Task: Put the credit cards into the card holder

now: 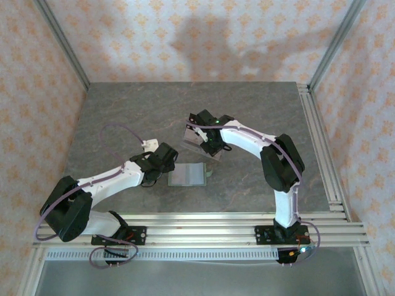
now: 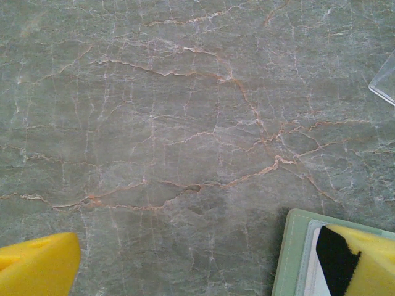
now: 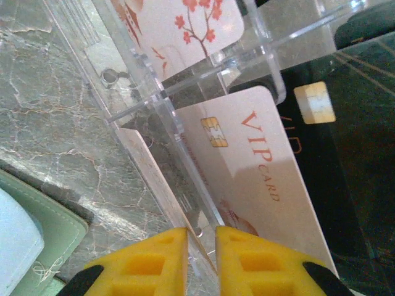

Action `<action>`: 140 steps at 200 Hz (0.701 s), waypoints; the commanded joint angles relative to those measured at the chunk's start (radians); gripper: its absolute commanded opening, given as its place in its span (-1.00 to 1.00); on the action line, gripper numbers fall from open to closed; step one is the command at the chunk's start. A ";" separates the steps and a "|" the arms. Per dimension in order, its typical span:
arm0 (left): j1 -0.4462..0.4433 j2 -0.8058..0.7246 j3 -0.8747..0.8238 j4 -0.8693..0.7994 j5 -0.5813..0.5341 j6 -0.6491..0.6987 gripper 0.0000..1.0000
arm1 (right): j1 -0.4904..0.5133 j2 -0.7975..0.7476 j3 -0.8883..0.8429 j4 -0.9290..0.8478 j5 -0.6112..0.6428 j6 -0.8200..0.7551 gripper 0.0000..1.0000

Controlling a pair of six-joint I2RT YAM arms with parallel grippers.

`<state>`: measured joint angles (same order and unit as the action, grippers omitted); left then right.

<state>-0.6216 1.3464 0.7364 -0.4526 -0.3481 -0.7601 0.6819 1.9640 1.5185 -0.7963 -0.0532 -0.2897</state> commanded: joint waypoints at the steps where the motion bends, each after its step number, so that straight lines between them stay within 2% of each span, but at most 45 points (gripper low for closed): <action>1: 0.006 0.000 0.021 -0.021 -0.025 -0.001 0.99 | 0.003 -0.009 -0.001 -0.026 -0.007 -0.011 -0.63; 36: 0.006 0.003 0.025 -0.025 -0.022 -0.001 1.00 | 0.002 0.011 0.008 -0.020 0.002 -0.015 -0.65; 65: 0.006 0.005 0.026 -0.025 -0.022 -0.001 1.00 | 0.002 0.017 0.018 -0.024 0.001 -0.020 -0.74; 140: 0.006 0.004 0.028 -0.027 -0.021 -0.001 1.00 | -0.035 0.031 0.029 -0.028 -0.111 -0.039 -0.95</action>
<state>-0.6216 1.3468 0.7391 -0.4534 -0.3481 -0.7605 0.6582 1.9720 1.5333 -0.7967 -0.1215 -0.3202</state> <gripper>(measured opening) 0.998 0.044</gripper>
